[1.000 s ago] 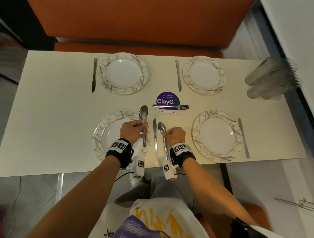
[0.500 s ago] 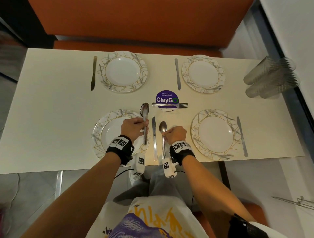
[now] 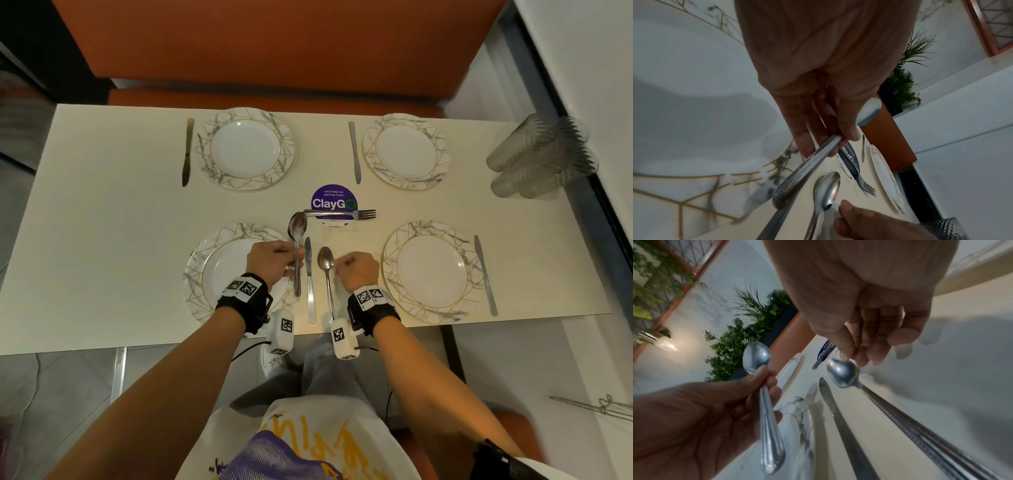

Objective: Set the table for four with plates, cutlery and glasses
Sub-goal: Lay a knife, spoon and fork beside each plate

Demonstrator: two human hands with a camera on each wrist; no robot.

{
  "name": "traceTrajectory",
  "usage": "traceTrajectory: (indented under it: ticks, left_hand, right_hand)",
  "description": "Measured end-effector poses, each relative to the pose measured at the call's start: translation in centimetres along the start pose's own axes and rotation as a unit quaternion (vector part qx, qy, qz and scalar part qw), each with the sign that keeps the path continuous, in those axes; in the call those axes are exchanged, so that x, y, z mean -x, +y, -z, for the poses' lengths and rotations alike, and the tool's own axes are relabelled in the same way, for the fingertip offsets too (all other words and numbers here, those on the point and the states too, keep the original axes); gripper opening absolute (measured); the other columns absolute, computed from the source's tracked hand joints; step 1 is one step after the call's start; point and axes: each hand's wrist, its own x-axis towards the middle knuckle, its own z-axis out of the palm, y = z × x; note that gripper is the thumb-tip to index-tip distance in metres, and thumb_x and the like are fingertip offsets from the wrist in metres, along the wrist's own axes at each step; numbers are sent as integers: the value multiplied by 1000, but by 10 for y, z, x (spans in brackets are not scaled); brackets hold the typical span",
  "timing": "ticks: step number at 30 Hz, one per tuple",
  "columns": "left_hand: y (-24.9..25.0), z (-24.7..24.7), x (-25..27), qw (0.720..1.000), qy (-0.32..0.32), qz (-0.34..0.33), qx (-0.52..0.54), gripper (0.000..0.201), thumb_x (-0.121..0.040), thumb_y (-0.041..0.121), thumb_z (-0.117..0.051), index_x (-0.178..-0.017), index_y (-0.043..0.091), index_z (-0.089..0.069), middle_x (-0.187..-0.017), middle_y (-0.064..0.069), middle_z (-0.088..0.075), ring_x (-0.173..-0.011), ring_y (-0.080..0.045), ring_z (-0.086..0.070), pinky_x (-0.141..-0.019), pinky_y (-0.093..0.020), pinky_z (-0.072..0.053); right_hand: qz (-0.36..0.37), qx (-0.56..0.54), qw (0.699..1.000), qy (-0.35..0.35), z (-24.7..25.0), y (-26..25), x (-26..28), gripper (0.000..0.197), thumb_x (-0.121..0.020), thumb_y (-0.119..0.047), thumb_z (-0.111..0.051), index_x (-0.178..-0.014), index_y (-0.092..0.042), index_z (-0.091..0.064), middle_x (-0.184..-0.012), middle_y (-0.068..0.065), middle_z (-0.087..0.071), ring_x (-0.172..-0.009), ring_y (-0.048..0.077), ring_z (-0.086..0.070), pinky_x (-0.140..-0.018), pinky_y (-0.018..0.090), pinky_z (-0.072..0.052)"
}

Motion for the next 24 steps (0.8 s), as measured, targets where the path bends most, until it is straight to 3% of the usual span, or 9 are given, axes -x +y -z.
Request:
traceTrajectory:
  ticks: [2, 4, 6, 8, 9, 11, 13, 20, 24]
  left_hand:
    - [2, -4, 1, 1000, -8, 2, -9, 23, -84, 17, -85, -103, 4, -78, -89, -10, -80, -86, -27, -78, -75, -35, -64]
    - [6, -12, 2, 1000, -23, 5, -15, 25, -84, 17, -85, -103, 2, -77, -91, -11, -80, -84, -25, -78, -72, -32, -64]
    - [10, -22, 4, 999, -34, 4, -22, 23, -84, 16, -85, -100, 1, -77, -91, -13, -80, -79, -23, -78, -70, -31, -64]
    - [14, -35, 7, 998, -53, -3, -28, 23, -85, 16, -85, -97, -1, -77, -89, -15, -80, -76, -22, -77, -70, -31, -64]
    - [15, -40, 8, 998, -62, -5, -30, 23, -84, 16, -85, -97, -2, -77, -88, -15, -79, -76, -22, -77, -72, -32, -64]
    - [20, -57, 9, 996, -78, -5, -36, 25, -83, 17, -86, -96, -3, -77, -88, -16, -79, -78, -24, -77, -74, -33, -64]
    - [24, -77, 10, 995, -84, -10, -48, 25, -81, 19, -88, -93, -1, -79, -88, -16, -79, -76, -22, -75, -73, -33, -64]
    - [41, -166, 10, 990, -110, -25, -88, 24, -79, 18, -89, -90, 1, -78, -87, -16, -79, -73, -18, -71, -63, -26, -59]
    - [43, -224, 13, 988, -110, -37, -106, 31, -75, 29, -93, -88, 5, -79, -80, -11, -77, -67, -13, -69, -59, -26, -57]
  right_hand:
    - [34, -30, 999, 7, 8, -1, 2, 14, -91, -13, -67, -86, -6, -77, -83, 6, -76, -71, 13, -63, -64, 19, -51]
    - [50, -54, 997, 19, 17, -2, 3, 26, -94, -25, -66, -81, -4, -75, -77, 7, -75, -70, 18, -65, -63, 22, -46]
    - [50, -69, 996, 29, 29, -5, 3, 41, -97, -35, -62, -78, 0, -72, -73, 6, -72, -65, 16, -62, -60, 21, -43]
    - [51, -94, 994, 35, 39, -5, 3, 34, -99, -32, -60, -87, -2, -72, -79, 3, -70, -66, 9, -58, -58, 11, -37]
    - [56, -114, 991, 32, 41, -6, 2, 26, -99, -30, -60, -95, -7, -71, -84, 2, -70, -70, 10, -59, -61, 11, -40]
    - [71, -169, 983, 24, 52, -5, 0, 17, -97, -29, -61, -104, -16, -68, -88, 4, -71, -75, 15, -65, -68, 23, -52]
    - [84, -195, 977, 3, 64, -3, -3, 18, -97, -35, -60, -102, -19, -68, -87, 3, -74, -73, 16, -66, -70, 30, -54]
    - [73, -175, 982, 5, 128, 36, -32, 23, -86, -39, -72, -96, -18, -71, -89, -1, -74, -82, 19, -71, -80, 40, -60]
    - [61, -179, 982, 19, 176, 71, -53, 20, -89, -31, -71, -97, -12, -71, -86, 3, -75, -72, 21, -71, -71, 33, -57]
